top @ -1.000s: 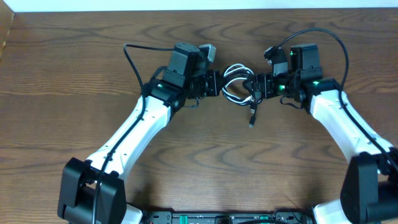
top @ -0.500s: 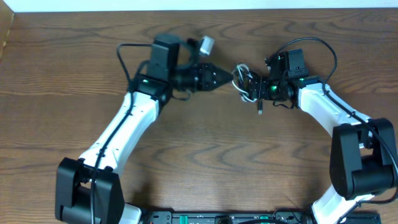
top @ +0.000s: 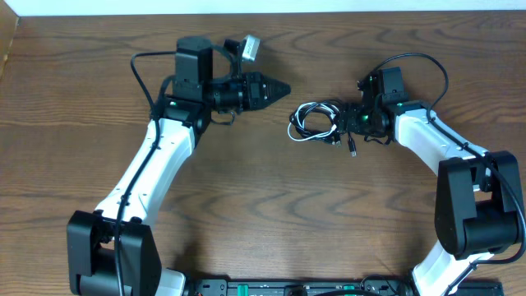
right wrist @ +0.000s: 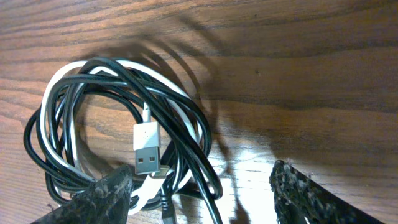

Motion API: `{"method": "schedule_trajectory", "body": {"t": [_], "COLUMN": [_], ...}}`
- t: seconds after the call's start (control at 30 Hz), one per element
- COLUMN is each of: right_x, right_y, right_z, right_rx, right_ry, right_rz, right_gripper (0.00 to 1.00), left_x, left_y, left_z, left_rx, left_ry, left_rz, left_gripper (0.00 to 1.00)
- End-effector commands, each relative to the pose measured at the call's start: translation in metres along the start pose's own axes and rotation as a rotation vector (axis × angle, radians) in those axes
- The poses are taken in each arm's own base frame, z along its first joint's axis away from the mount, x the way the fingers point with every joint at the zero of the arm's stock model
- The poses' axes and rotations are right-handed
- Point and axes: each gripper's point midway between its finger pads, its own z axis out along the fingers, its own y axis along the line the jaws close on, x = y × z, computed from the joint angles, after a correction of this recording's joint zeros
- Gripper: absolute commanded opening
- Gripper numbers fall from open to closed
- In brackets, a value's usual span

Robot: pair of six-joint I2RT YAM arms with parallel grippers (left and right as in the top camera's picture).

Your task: Untangle cables

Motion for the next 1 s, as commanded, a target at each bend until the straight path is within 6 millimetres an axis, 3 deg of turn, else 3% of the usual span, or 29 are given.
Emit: {"method": "schedule_trajectory", "body": {"t": [0.0,0.1,0.37,0.6,0.77,0.97], "right_x": [-0.002,-0.002,-0.002,-0.001,0.001,0.003], "right_y": [-0.002,-0.002,-0.002,-0.002,-0.003,-0.003], "right_z": [0.001,0.001,0.001,0.001,0.001,0.001], "right_rx": [0.002,0.002,0.002,0.004,0.007,0.008], "right_ry": [-0.003,-0.003,-0.006,0.001,0.009,0.014], "right_rz": [-0.022,-0.028,-0.028,-0.027,-0.029,-0.029], "right_gripper": [0.62,0.59,0.62,0.65,0.65,0.66], "left_x": [-0.009,0.003,0.022,0.060,0.088,0.106], "left_y": [0.026,0.044,0.065,0.097,0.114,0.128], "left_z": [0.003,0.011,0.037,0.074,0.097,0.108], "left_rx": [-0.241,-0.385,-0.593,-0.630,-0.612,-0.625], "left_ry": [-0.094,-0.094,-0.105,0.061,0.156,0.224], "left_rz": [0.024,0.008,0.058,0.148,0.116,0.153], "left_gripper": [0.08,0.07,0.08,0.28,0.32,0.34]}}
